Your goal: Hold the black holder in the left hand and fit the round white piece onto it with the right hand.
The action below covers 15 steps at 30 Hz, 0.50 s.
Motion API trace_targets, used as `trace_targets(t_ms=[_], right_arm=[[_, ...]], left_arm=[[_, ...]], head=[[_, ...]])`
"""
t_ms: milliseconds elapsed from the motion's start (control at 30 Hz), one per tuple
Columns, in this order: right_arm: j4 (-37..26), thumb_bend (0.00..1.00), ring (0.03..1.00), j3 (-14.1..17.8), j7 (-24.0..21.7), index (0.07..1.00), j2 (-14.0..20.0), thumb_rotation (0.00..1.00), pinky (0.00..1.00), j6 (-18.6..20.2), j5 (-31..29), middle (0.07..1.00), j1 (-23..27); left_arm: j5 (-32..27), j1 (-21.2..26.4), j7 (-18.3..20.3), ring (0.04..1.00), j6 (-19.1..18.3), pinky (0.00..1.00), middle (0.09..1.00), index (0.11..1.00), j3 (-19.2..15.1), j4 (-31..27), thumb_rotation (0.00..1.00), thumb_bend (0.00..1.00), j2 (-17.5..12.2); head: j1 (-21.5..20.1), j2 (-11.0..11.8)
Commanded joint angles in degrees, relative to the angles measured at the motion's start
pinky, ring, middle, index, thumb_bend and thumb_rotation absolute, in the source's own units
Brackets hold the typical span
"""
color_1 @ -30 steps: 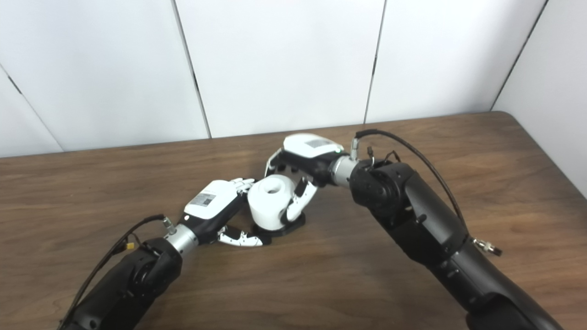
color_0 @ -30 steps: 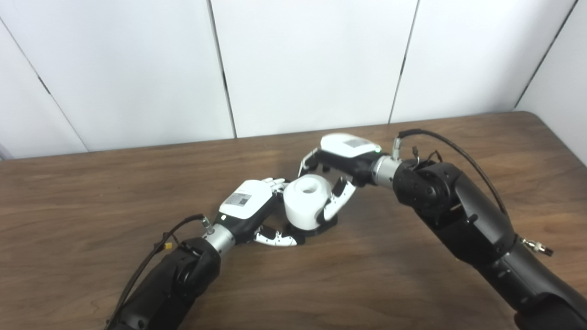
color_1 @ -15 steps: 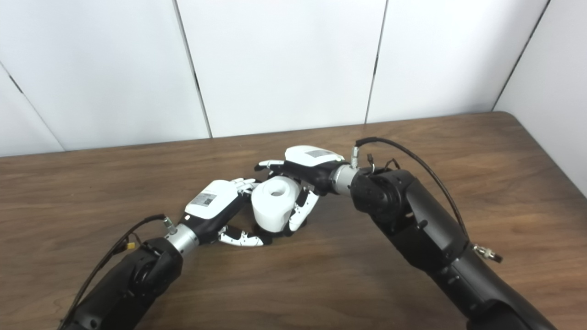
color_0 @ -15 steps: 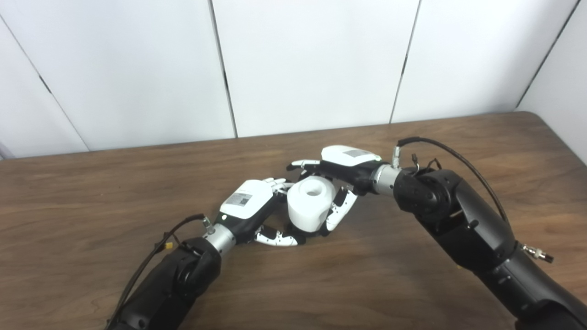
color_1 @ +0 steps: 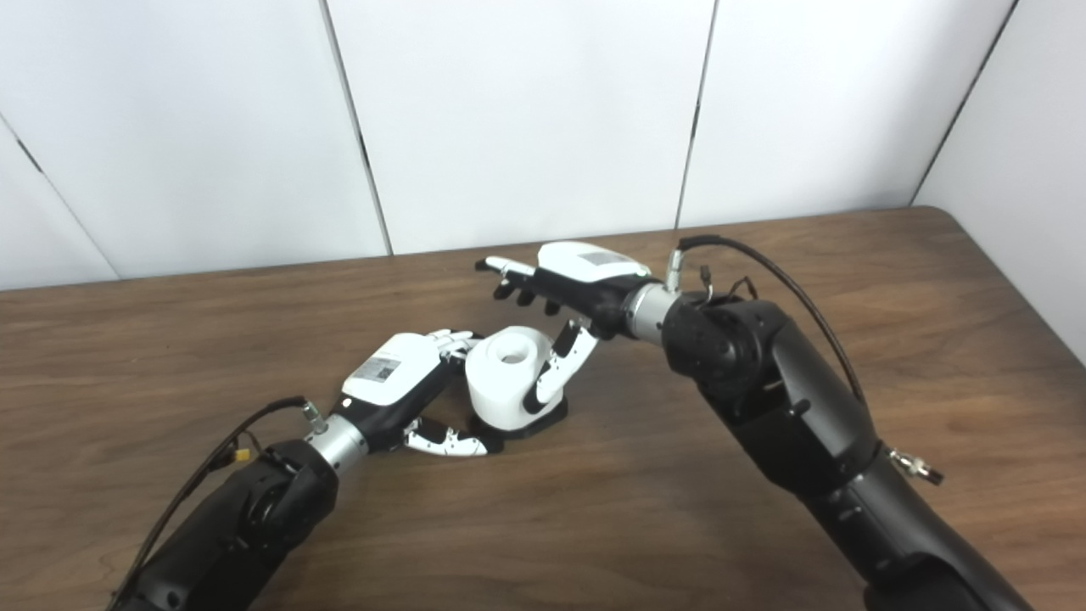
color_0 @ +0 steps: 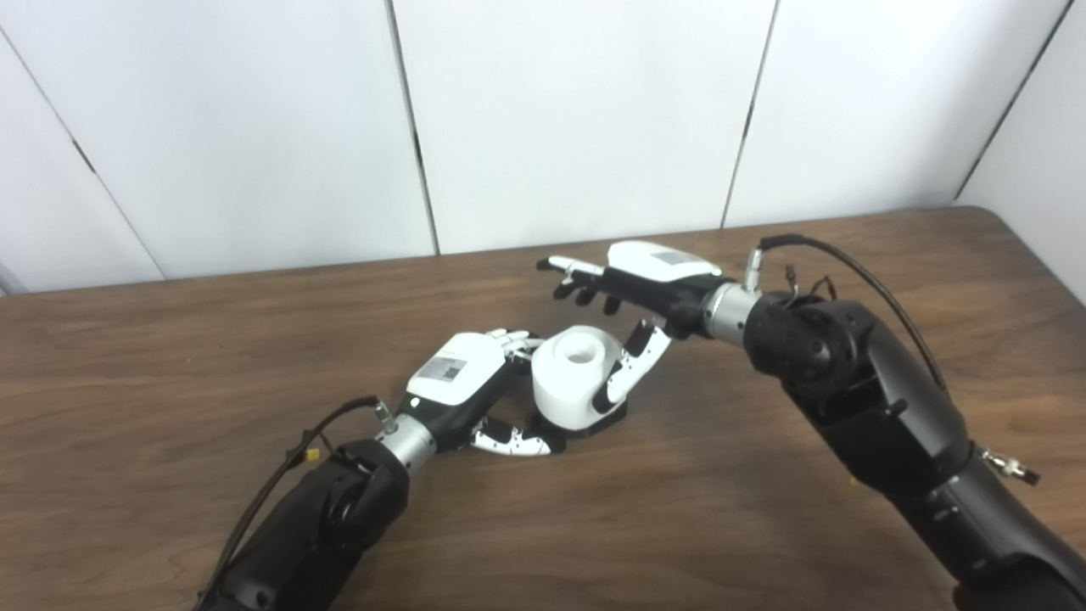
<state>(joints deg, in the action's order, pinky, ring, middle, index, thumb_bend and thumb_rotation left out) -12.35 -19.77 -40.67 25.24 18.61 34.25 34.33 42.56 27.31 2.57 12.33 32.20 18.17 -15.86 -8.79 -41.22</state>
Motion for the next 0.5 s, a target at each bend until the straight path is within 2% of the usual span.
trace_targets(t_ms=[0,133,233,333,367,433,467], right_arm=[[-2.9,1.00,0.780,1.9,-2.0,1.000,2.6,0.27,0.60,2.2,-0.8,0.901,4.6],[-4.1,1.00,0.919,3.0,-5.6,1.000,5.2,0.27,0.72,5.3,-3.5,0.983,6.0],[-4.6,1.00,0.955,3.4,-7.7,1.000,7.5,0.29,0.79,6.5,-5.3,0.999,6.3],[-5.4,1.00,0.970,3.8,-11.1,1.000,10.0,0.28,0.78,8.2,-6.1,1.000,6.5],[-5.5,1.00,0.966,5.0,-11.7,1.000,10.5,0.27,0.78,8.2,-7.5,0.999,6.2],[-5.6,0.99,0.876,6.6,-11.3,0.977,11.2,0.17,0.68,8.1,-9.6,0.932,5.5],[-5.7,0.93,0.784,8.0,-8.8,0.879,10.9,0.14,0.60,6.8,-10.2,0.860,4.3]], left_arm=[[1.8,-0.3,3.1,0.903,0.2,0.92,0.863,0.482,1.6,1.6,0.07,0.52,-0.6],[1.5,-0.1,3.3,0.907,0.4,0.93,0.863,0.482,1.5,1.8,0.07,0.52,-0.7],[1.5,-0.1,3.2,0.908,0.3,0.94,0.863,0.482,1.4,1.9,0.07,0.52,-0.6],[1.3,0.0,3.0,0.905,0.4,0.93,0.861,0.482,1.3,2.1,0.07,0.52,-0.5],[1.3,0.0,3.0,0.905,0.5,0.93,0.861,0.482,1.3,2.1,0.07,0.52,-0.5],[1.1,0.0,3.1,0.907,0.4,0.93,0.862,0.482,1.2,2.1,0.07,0.52,-0.6],[1.1,0.0,3.2,0.906,0.4,0.93,0.863,0.482,1.2,2.0,0.07,0.52,-0.6]], head=[[-0.1,0.0],[-0.1,0.0],[0.0,0.1],[0.1,0.2],[0.1,0.3],[0.2,0.4],[0.2,0.4]])
